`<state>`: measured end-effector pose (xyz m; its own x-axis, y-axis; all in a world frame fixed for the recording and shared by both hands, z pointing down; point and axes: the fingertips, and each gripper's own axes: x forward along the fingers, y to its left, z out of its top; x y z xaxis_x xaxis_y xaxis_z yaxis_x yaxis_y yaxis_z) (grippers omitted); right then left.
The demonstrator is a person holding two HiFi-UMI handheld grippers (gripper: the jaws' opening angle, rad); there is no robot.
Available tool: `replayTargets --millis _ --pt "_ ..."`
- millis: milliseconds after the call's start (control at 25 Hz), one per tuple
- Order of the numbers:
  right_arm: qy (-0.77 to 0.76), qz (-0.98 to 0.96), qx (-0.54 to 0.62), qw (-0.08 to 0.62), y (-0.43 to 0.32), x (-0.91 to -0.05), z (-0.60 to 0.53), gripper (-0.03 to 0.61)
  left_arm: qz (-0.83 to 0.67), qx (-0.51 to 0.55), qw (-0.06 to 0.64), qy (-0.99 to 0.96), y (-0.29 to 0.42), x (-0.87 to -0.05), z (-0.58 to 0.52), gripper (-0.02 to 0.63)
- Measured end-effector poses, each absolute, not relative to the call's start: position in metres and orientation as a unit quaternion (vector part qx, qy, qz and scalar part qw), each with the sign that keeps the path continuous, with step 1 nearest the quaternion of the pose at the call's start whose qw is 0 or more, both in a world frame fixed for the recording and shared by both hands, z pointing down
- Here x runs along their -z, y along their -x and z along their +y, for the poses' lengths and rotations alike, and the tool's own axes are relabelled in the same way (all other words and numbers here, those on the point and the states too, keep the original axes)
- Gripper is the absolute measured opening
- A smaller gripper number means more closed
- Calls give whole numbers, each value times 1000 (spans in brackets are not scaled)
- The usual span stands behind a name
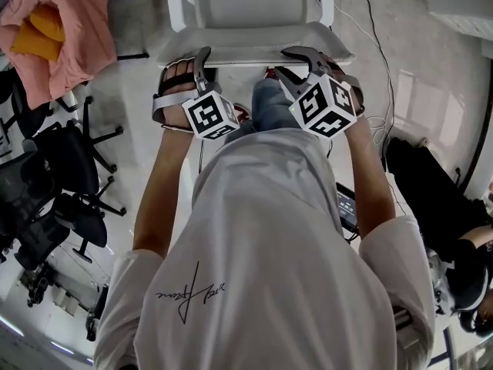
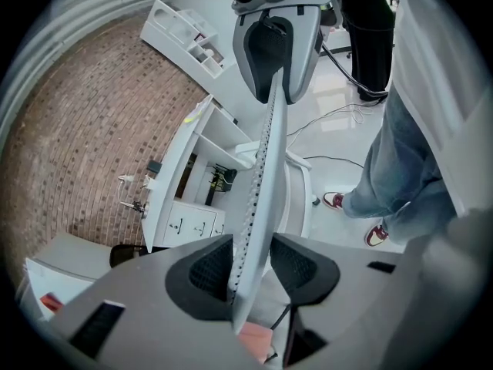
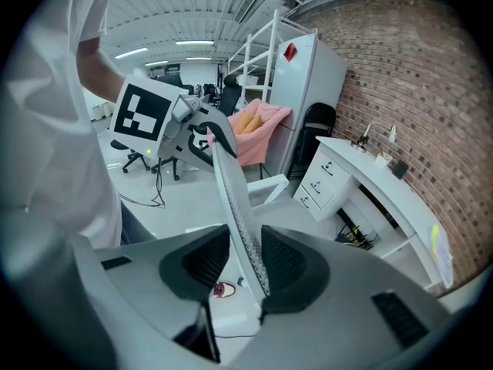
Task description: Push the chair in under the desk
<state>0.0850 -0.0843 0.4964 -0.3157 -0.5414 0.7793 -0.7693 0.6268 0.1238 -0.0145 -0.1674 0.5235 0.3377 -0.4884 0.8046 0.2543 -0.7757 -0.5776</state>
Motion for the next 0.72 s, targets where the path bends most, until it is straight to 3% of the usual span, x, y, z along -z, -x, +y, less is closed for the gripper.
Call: replayTargets --millis 720 --pt "-433 -788 -141 413 -140 -498 -112 146 51 548 352 757 -45 -525 -199 149"
